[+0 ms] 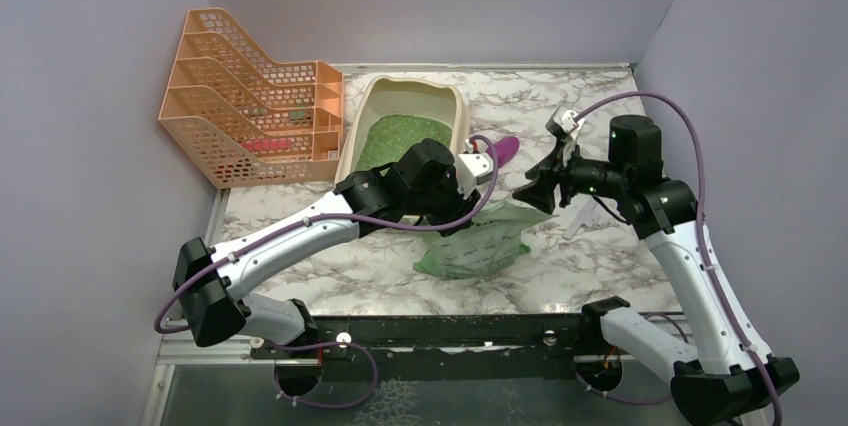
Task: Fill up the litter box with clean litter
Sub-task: Move the cat litter bag to the center of the board.
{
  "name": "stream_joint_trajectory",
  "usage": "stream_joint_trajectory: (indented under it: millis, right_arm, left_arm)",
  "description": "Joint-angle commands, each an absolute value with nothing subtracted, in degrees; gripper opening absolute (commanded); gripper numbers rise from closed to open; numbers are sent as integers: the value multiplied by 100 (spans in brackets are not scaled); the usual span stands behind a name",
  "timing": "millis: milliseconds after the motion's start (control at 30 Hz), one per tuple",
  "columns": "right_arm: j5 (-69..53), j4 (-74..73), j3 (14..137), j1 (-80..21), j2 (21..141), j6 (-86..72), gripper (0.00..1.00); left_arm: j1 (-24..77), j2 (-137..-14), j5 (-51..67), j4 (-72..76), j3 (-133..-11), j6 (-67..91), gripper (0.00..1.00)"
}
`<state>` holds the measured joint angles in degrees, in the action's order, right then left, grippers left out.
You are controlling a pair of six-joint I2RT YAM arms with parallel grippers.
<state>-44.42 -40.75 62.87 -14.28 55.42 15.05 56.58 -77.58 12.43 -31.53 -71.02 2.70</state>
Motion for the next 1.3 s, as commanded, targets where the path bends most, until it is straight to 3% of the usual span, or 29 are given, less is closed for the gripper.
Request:
stream_joint_trajectory:
  millis: [0,367,1267]
  right_arm:
    - [-3788,-4151,6416,-1434,5553,1585,58]
    - [-4662,-4599,6205,-1434,5855,1837,57]
    - [-4635,-4585,6111,-1434,5951,1843,63]
  left_arm:
    - [5652,-7714,1415,-3207,-7277,273,33]
    - [5651,-7777,1468,-3244,-7353,280,33]
    - [5651,-7780,1479,-3274,-7339,300,34]
